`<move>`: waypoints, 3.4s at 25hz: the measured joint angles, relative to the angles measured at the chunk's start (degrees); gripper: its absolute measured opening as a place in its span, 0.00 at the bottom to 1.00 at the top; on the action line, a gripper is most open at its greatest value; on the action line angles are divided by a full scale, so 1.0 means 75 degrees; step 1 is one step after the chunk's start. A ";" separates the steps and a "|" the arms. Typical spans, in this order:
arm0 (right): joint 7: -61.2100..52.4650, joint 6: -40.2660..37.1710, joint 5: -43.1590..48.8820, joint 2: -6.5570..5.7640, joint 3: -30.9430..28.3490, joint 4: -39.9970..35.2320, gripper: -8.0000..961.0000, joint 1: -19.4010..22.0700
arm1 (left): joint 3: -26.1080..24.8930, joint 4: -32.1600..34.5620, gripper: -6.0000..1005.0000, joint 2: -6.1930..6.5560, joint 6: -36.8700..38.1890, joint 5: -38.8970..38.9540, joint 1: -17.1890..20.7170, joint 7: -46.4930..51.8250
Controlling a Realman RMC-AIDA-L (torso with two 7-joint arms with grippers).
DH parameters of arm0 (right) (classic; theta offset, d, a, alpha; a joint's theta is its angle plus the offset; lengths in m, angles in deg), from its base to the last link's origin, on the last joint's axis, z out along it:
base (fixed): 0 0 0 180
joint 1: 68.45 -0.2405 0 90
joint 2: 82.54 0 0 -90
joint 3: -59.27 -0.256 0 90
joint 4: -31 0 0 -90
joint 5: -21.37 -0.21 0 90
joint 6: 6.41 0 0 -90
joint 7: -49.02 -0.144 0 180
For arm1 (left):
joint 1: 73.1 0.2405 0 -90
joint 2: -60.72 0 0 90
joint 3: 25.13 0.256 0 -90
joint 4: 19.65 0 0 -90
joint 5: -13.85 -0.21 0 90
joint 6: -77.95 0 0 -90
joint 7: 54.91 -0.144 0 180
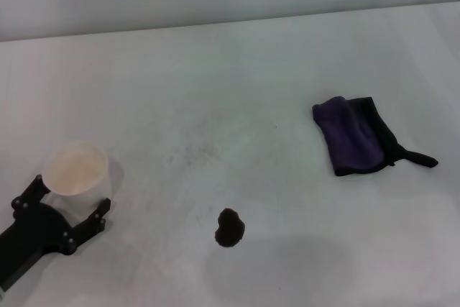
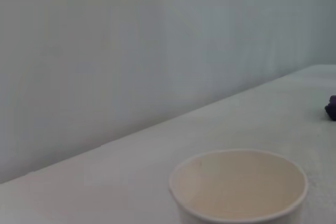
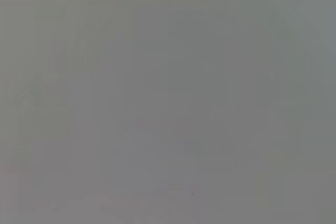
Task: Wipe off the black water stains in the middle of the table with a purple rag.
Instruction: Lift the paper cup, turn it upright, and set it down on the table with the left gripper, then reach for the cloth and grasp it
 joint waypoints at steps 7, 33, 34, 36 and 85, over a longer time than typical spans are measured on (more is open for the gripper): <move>0.0000 0.0065 0.0000 0.0001 0.0000 0.0071 0.90 0.0048 | -0.0060 0.0000 0.89 0.0004 -0.0309 0.0038 0.0261 -0.0156; -0.0401 0.0166 0.0001 -0.0009 -0.0044 0.0198 0.90 0.0288 | -0.0071 -0.1012 0.89 0.0043 -0.2376 0.2779 0.1107 -0.0182; -0.0401 0.0137 0.0000 -0.0010 -0.0044 0.0229 0.90 0.0291 | -0.0077 -0.1012 0.89 0.0048 -0.2426 0.2855 0.1135 -0.0189; -0.0403 0.0099 0.0000 -0.0011 -0.0027 0.0259 0.90 0.0297 | -0.0090 -0.0999 0.88 0.0058 -0.2479 0.3093 0.1209 -0.0205; -0.4960 -0.0149 0.0141 -0.0068 0.0212 -0.0036 0.90 0.0374 | -0.0117 -0.0211 0.88 0.0137 -0.0747 0.4940 -0.0348 -0.0006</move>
